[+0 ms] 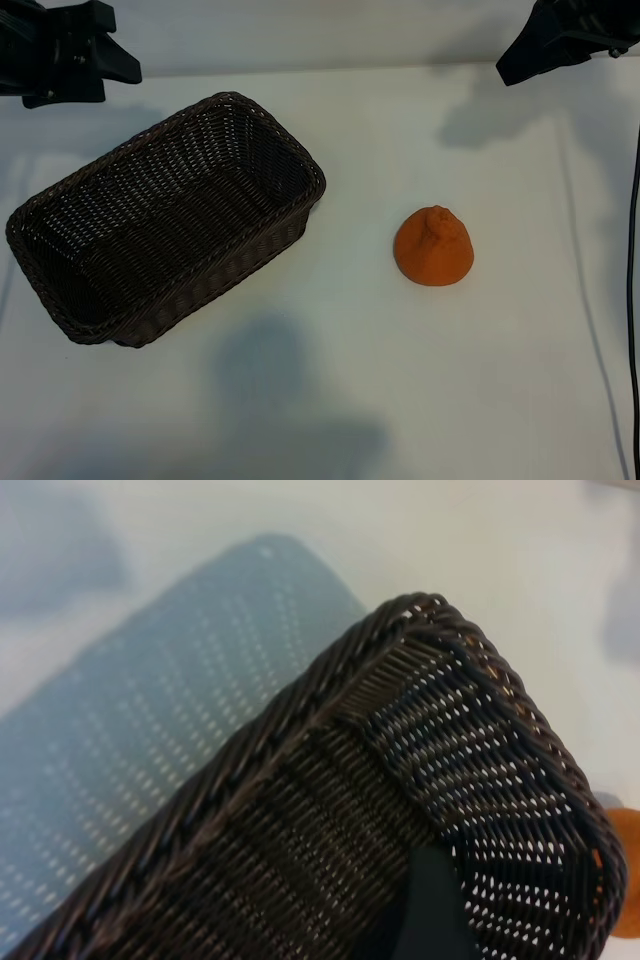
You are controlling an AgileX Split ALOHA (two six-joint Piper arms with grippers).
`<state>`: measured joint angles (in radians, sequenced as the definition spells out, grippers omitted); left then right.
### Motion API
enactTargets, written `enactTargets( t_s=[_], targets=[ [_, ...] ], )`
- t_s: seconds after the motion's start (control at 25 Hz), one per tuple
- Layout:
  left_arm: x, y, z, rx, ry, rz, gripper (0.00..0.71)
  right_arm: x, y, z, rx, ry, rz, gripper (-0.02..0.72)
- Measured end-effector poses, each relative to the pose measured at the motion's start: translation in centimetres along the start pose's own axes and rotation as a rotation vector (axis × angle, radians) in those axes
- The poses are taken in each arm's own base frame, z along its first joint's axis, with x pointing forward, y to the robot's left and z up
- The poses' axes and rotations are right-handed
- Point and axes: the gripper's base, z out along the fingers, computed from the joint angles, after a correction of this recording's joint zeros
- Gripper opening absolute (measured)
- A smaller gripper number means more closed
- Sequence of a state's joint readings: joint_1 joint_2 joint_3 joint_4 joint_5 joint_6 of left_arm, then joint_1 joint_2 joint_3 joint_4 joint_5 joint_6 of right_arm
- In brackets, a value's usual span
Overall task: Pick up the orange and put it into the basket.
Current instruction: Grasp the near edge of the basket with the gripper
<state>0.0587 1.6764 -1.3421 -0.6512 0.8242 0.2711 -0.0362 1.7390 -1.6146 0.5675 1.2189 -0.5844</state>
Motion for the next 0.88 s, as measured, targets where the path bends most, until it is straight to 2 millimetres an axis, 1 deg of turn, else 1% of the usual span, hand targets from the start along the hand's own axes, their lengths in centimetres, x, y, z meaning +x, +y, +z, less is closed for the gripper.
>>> enactTargets(
  t_s=[0.48, 0.68, 0.76, 0.88],
  targets=[
    [0.0, 0.0, 0.0, 0.003, 0.002, -0.003, 0.52, 0.0, 0.0, 0.0, 0.0, 0.0, -0.001, 0.462],
    [0.5, -0.1, -0.1, 0.014, 0.057, -0.035, 0.52, 0.0, 0.0, 0.0, 0.0, 0.0, -0.001, 0.462],
    [0.7, 0.2, -0.6, 0.014, 0.078, -0.064, 0.52, 0.0, 0.0, 0.0, 0.0, 0.0, -0.001, 0.462],
    [1.1, 0.7, -2.3, 0.015, 0.094, -0.103, 0.52, 0.0, 0.0, 0.0, 0.0, 0.0, -0.001, 0.462]
  ],
)
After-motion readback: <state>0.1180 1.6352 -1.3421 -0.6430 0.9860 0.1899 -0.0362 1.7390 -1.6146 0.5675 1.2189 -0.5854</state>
